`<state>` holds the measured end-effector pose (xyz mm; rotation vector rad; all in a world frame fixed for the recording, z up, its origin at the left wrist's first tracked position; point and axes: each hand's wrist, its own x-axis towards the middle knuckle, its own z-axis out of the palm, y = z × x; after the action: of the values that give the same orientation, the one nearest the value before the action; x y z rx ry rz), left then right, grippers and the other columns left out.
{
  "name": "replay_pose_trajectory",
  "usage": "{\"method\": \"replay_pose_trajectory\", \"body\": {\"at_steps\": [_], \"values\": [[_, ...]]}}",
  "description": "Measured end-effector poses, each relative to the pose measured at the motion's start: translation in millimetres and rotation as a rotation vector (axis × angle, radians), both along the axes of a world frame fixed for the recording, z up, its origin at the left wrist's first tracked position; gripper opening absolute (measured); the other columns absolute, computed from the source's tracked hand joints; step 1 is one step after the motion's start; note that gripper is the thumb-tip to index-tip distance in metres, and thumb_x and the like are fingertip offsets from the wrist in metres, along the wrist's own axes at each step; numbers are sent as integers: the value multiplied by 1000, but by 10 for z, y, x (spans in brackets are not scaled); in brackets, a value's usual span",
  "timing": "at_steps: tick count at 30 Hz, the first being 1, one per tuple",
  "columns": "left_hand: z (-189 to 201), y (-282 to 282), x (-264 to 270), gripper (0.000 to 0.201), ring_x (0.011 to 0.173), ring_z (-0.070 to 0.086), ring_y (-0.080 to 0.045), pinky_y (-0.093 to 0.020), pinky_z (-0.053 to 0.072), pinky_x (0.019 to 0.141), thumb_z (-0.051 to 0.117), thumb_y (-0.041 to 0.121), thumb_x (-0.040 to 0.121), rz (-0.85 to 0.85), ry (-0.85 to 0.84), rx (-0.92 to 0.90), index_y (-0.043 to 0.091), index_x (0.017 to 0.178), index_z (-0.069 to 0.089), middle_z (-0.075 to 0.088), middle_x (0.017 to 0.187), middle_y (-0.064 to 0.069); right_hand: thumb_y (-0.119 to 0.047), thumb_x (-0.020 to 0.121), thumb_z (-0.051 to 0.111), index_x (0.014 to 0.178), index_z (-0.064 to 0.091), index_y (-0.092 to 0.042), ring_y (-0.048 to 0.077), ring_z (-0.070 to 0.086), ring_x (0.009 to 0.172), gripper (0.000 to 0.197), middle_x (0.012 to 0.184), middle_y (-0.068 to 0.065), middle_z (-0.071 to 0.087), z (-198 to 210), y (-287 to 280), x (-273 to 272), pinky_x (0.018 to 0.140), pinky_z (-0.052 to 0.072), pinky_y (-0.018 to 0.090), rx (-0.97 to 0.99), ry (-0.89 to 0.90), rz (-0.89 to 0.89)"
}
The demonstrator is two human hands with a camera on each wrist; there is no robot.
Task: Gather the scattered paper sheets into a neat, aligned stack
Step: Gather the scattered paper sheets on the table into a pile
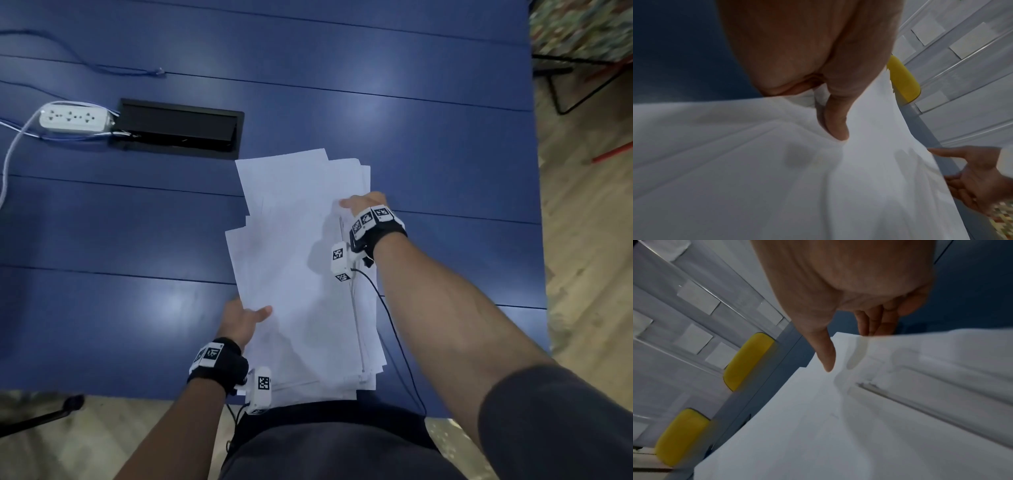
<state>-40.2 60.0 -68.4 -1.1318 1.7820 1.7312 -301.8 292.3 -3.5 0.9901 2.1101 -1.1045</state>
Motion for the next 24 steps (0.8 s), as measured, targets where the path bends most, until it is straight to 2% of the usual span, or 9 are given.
{"method": "replay_pose_trajectory", "body": {"at_steps": [2,4,7,10,14,16,18,21,24], "values": [[2,2,-4,36,108,77,-33,-59,56,105,84,1,83,-6,6,-7,10,117,76,83,112,-5,-25,75,78,107,53,-7,35,66,108,44,119,12,66,12,-32,-34,99,53,45,-37,-4,26],[-34,-3,0,30,107,77,-34,-58,57,104,81,-4,85,-17,1,-18,10,111,77,83,110,-6,-22,78,76,98,52,-9,34,65,108,34,117,9,63,8,-44,-56,98,53,44,-14,-13,52],[-54,-14,5,29,105,78,-36,-59,58,102,85,2,79,2,-7,-3,10,106,78,84,106,-7,-20,74,77,122,56,-6,34,62,108,54,131,12,55,-17,-104,-96,95,53,42,-4,39,63],[-74,-24,27,37,104,78,-35,-58,58,102,85,12,72,9,2,27,9,108,78,84,107,-7,-13,75,76,127,51,-5,32,64,103,59,126,13,61,-44,-115,-110,88,52,37,-93,96,38],[-72,-24,22,27,106,78,-38,-57,59,101,82,-3,85,-7,-12,25,6,110,77,84,106,-9,-22,71,78,128,47,-13,32,61,100,66,116,6,62,-40,-69,-136,94,52,44,-156,32,56],[-72,-19,11,24,106,78,-39,-55,60,100,80,-5,87,-17,-18,7,7,107,78,84,104,-9,-22,68,81,133,46,-13,33,60,104,74,117,7,60,-59,-62,-158,98,51,49,-176,-9,70],[-70,-15,2,23,106,77,-40,-54,60,99,80,-6,86,-12,-29,7,8,104,78,84,103,-9,-19,69,82,133,49,-11,34,61,107,73,116,8,62,-69,-72,-187,98,50,47,-170,5,90],[-63,-20,-6,25,107,77,-39,-56,59,101,80,-7,87,1,-40,29,7,107,78,84,107,-11,-10,70,83,119,60,-2,32,66,105,54,110,10,68,-105,-68,-246,95,53,43,-134,58,135],[-34,-6,-29,24,108,77,-41,-57,59,102,79,-8,88,7,-44,48,5,109,77,83,108,-14,-7,72,82,91,72,-4,26,71,92,22,97,9,73,-59,17,-358,79,56,30,-17,202,142]]}}
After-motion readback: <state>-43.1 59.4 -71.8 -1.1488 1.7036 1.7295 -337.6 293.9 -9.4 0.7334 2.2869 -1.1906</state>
